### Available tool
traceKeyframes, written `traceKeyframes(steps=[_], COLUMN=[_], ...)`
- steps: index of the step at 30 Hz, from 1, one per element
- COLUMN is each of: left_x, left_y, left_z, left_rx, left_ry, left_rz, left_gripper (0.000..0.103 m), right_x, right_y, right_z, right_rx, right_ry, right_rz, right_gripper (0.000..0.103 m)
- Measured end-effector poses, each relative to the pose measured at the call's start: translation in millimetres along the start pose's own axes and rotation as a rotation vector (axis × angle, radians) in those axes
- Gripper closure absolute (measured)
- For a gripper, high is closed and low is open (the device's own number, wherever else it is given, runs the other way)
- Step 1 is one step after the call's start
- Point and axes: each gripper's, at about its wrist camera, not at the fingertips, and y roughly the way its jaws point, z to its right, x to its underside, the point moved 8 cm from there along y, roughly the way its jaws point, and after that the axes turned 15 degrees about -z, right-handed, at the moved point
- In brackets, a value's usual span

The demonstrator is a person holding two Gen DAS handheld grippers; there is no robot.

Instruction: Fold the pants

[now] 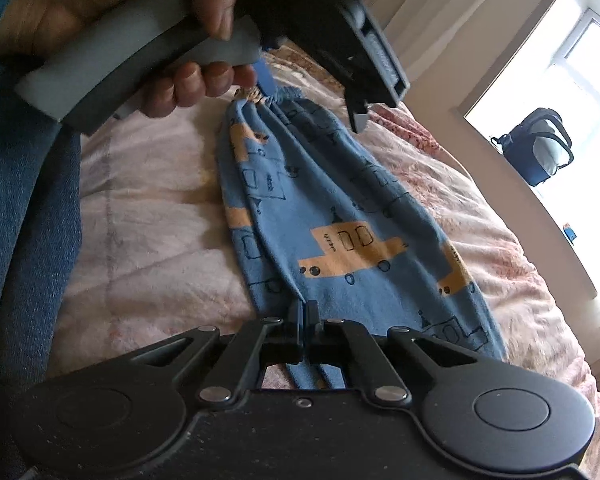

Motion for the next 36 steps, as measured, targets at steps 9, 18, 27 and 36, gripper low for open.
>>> traceKeyframes(steps=[9,18,27,36], left_x=[0.0,27.8,30.8,29.5], left_y=[0.1,39.2,40.7,41.0], left_z=[3.7,9.2,5.7,6.9], left_rx=[-0.008,-0.192,-0.195,-0.178], left_ry=[0.030,0.234,0.235,0.234], left_rz=[0.001,-0.232,-0.258,-0.249], left_gripper=[0.009,0.006,0.005,0.003], right_x=[4.9,10.6,-10.8,-76.9], right_y=[-9.4,-17.1,21.2,98.4], right_z=[-4.0,20.9,132.0,154.1], right_rx=[-0.053,-0.105,-0.032,-0.101], right_ry=[-0.034,0.070,0.392,0.374], right_rz=[-0.021,-0.017,0.031,-0.026], right_gripper=[0.103,0.073,0.039,0.024])
